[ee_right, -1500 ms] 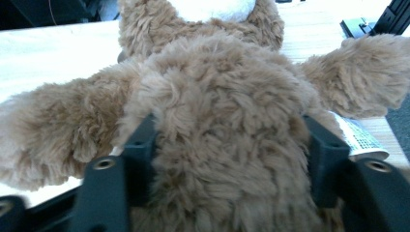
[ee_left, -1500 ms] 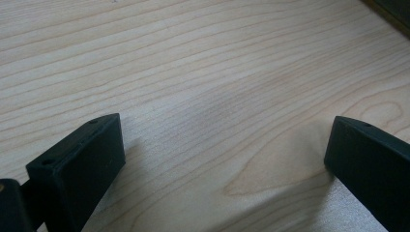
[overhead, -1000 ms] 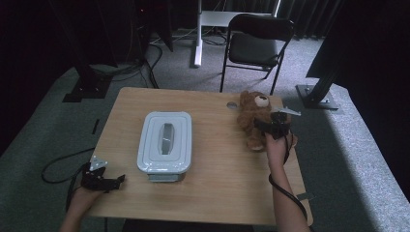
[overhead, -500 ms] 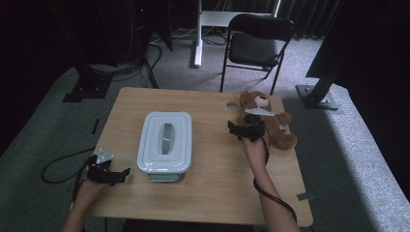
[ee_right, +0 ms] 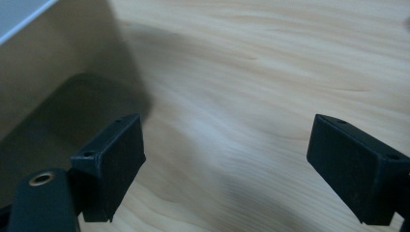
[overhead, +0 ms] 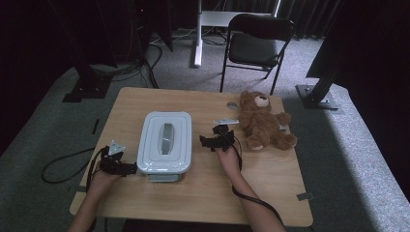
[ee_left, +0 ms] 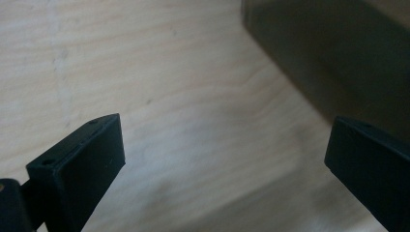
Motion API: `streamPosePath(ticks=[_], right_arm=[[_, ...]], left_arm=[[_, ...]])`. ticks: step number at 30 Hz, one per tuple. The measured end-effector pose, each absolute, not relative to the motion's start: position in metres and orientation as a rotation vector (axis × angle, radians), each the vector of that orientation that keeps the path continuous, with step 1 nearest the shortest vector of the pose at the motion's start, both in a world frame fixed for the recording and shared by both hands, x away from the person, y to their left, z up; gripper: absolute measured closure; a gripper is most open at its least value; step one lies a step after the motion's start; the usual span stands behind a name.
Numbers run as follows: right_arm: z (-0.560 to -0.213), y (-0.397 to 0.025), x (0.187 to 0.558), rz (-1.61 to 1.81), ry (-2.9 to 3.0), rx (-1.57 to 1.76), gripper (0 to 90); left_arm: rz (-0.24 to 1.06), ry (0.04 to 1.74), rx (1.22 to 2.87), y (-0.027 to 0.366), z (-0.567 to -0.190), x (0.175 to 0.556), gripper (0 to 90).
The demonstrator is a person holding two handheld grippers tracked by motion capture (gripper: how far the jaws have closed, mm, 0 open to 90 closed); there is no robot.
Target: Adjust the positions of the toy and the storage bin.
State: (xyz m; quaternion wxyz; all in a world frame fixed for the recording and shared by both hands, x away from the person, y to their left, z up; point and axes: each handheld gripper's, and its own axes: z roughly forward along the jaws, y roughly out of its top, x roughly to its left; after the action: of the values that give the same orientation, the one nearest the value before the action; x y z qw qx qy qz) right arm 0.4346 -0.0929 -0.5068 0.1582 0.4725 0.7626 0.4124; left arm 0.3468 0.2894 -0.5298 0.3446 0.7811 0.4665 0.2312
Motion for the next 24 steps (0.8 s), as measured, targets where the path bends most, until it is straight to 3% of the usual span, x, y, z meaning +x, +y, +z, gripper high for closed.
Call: streamPosePath(ticks=[12,24], right_arm=[[-0.518,-0.064,0.438,1.231,2.28,1.269,14.1],[-0.526,-0.068,0.45,1.298,2.382,1.143,16.1]], left_arm=[[0.604,1.19,2.049,0.27,-0.527,0.35,1.3],[0.601,1.187,2.086,0.254,-0.523,0.339,1.3]])
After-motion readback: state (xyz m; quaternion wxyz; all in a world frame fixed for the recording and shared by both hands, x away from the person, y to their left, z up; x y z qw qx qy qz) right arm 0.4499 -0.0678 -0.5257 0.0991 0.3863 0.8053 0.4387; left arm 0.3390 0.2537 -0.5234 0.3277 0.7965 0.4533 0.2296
